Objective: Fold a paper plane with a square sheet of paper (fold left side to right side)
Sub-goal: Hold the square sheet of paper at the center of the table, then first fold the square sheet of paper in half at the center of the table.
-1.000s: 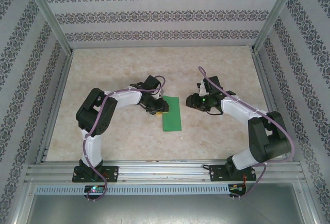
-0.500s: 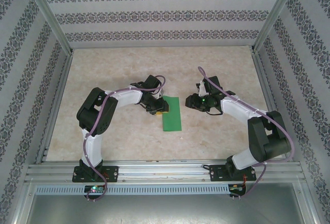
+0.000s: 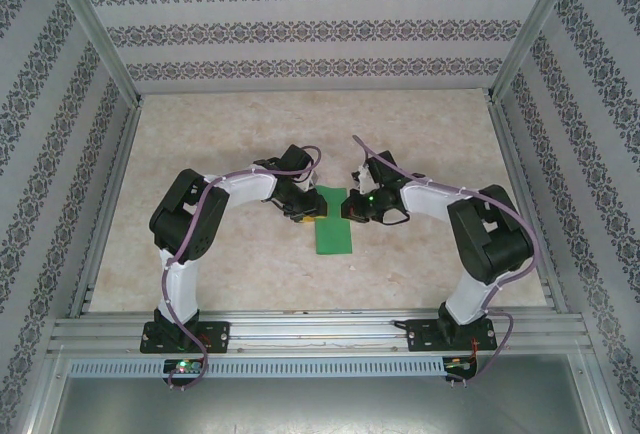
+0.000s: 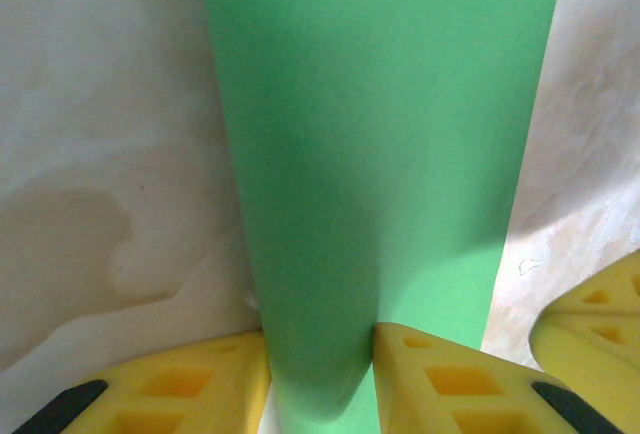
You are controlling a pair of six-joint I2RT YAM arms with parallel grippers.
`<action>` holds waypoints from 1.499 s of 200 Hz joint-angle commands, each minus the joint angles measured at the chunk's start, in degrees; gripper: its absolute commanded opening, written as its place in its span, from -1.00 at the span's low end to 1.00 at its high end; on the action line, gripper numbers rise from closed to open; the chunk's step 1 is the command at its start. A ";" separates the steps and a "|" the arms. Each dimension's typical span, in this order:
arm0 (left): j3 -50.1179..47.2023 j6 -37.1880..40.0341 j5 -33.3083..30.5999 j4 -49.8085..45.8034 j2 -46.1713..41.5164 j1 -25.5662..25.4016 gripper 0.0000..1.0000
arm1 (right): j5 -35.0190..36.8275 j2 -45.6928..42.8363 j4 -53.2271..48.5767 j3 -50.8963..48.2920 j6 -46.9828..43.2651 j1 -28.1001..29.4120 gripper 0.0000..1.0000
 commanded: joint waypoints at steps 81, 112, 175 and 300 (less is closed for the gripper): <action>-2.07 1.77 -6.28 -0.44 6.79 -1.86 -0.31 | 1.06 5.91 -1.95 1.79 -0.18 0.58 -1.00; -1.95 1.86 -6.44 -0.53 6.60 -1.82 -0.31 | 2.28 6.62 -3.80 1.70 -0.88 0.58 -1.00; -3.32 1.93 -8.59 -0.21 -0.90 -1.13 -0.07 | 3.41 7.93 -5.28 0.84 -1.32 0.58 -1.00; -9.90 1.69 4.68 15.45 -12.43 -0.29 -0.62 | 5.12 9.13 -7.08 1.24 -2.26 0.58 -1.00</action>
